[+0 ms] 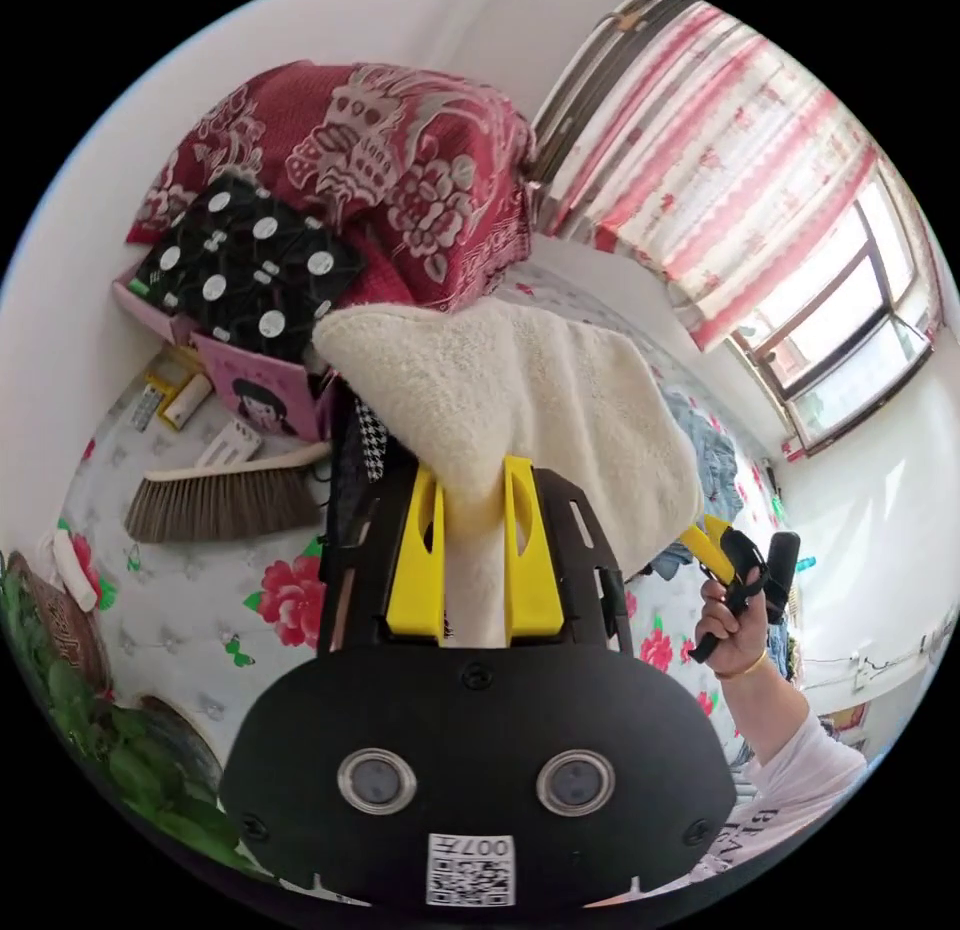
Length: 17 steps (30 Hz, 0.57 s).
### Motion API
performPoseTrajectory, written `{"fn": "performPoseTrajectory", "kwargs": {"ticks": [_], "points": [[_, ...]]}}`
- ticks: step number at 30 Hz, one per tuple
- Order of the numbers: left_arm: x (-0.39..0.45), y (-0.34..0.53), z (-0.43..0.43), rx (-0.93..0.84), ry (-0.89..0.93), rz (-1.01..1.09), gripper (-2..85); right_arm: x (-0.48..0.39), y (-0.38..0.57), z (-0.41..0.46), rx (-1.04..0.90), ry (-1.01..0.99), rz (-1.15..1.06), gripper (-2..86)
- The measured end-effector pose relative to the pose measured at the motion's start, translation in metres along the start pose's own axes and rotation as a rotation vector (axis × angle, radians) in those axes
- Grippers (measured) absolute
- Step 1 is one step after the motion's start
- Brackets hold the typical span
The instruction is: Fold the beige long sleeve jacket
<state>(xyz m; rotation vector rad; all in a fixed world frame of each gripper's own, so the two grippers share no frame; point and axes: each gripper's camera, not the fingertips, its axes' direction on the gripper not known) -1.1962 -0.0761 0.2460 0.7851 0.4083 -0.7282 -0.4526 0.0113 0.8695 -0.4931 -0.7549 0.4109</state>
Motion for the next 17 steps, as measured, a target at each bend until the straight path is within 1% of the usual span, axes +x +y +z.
{"fn": "performPoseTrajectory", "kwargs": {"ticks": [1, 3, 5, 7, 8, 9, 10, 11, 12, 13, 14, 15, 16, 17], "points": [[-0.006, 0.018, 0.006, 0.065, 0.057, 0.014, 10.0, 0.006, 0.004, 0.004, -0.011, -0.002, -0.002, 8.3], [-0.004, 0.041, 0.006, 0.147, 0.080, 0.047, 10.7, 0.018, 0.017, 0.011, -0.040, -0.018, -0.028, 7.6], [0.008, 0.061, 0.001, 0.189, 0.047, 0.102, 10.6, 0.016, 0.028, 0.006, -0.060, -0.016, -0.076, 6.9], [0.042, 0.103, -0.009, 0.231, -0.042, 0.237, 9.0, 0.005, 0.045, -0.004, -0.091, 0.043, -0.150, 6.4], [0.052, 0.117, -0.009, 0.232, -0.068, 0.278, 8.6, -0.004, 0.061, -0.011, -0.133, 0.110, -0.224, 6.0], [0.072, 0.148, -0.005, 0.210, -0.104, 0.365, 7.8, -0.013, 0.082, -0.015, -0.197, 0.214, -0.295, 5.6], [0.091, 0.183, 0.005, 0.158, -0.099, 0.448, 6.3, -0.015, 0.094, -0.017, -0.237, 0.273, -0.325, 5.4], [0.101, 0.202, 0.013, 0.123, -0.086, 0.492, 5.5, -0.017, 0.122, -0.018, -0.332, 0.388, -0.373, 5.2], [0.120, 0.241, 0.035, 0.028, -0.054, 0.555, 3.5, -0.015, 0.155, -0.019, -0.427, 0.513, -0.399, 5.0], [0.138, 0.283, 0.062, -0.085, -0.027, 0.597, 1.8, -0.012, 0.172, -0.020, -0.472, 0.573, -0.399, 4.9], [0.148, 0.305, 0.077, -0.146, -0.013, 0.620, 1.0, -0.006, 0.208, -0.021, -0.581, 0.661, -0.389, 4.8], [0.166, 0.351, 0.106, -0.257, 0.016, 0.654, 0.0, 0.000, 0.243, -0.023, -0.697, 0.716, -0.351, 4.8], [0.184, 0.397, 0.129, -0.338, 0.032, 0.686, -0.5, 0.001, 0.260, -0.025, -0.739, 0.730, -0.325, 4.8], [0.192, 0.420, 0.139, -0.369, 0.036, 0.704, -0.6, 0.000, 0.291, -0.032, -0.802, 0.749, -0.275, 4.7]]}}
